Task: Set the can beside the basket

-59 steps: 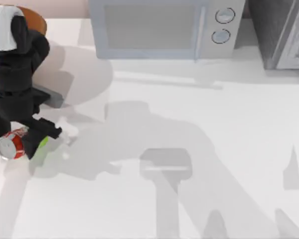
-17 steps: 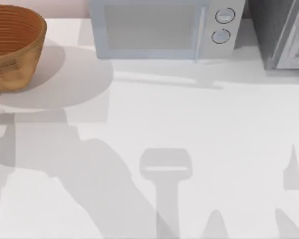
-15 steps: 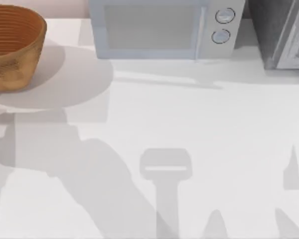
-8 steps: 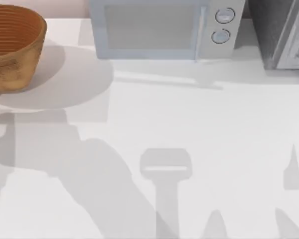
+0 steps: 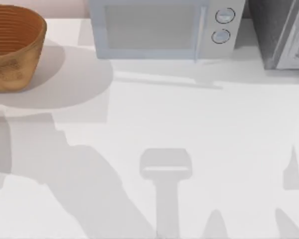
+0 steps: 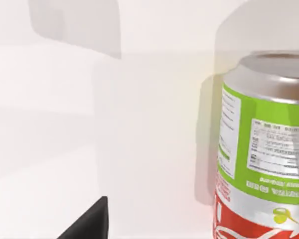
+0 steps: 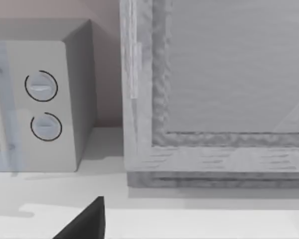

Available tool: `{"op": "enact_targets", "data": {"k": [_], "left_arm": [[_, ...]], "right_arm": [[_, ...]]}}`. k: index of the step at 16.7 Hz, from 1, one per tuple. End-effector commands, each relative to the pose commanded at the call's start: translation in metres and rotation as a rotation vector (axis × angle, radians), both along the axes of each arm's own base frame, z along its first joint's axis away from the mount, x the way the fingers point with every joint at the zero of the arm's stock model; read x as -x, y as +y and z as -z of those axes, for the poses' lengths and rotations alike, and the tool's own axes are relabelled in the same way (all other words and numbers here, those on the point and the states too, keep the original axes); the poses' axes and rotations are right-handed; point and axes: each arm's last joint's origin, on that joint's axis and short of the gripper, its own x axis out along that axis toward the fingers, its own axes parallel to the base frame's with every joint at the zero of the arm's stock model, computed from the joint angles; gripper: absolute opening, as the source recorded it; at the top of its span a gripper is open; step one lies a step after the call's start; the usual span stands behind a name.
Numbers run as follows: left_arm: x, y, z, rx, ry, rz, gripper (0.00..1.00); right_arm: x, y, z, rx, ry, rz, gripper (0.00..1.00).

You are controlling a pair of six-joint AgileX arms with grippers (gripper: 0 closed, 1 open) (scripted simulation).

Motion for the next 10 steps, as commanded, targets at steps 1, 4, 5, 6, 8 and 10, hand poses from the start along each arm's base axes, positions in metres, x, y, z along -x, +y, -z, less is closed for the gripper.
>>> {"op": "enact_targets", "data": {"k": [1, 4, 5, 6, 8, 10], "left_arm": [[0.001, 0.006, -0.003, -0.001, -0.001, -0.006, 1.0], [-0.001, 0.008, -0.015, -0.013, -0.003, -0.014, 1.0], [-0.003, 0.003, -0.019, -0.016, -0.004, -0.009, 1.0], [-0.006, -0.005, -0.023, -0.017, -0.003, -0.002, 1.0], [-0.009, -0.019, -0.027, -0.012, 0.008, 0.009, 1.0], [-0.01, -0.024, -0.027, -0.01, 0.013, 0.015, 1.0]], "right_arm": [[0.0, 0.0, 0.0, 0.0, 0.0, 0.0, 1.0], [0.0, 0.0, 0.0, 0.0, 0.0, 0.0, 1.0], [0.0, 0.0, 0.0, 0.0, 0.0, 0.0, 1.0], [0.0, 0.0, 0.0, 0.0, 0.0, 0.0, 1.0], [0.0, 0.0, 0.0, 0.0, 0.0, 0.0, 1.0], [0.0, 0.0, 0.0, 0.0, 0.0, 0.0, 1.0]]}}
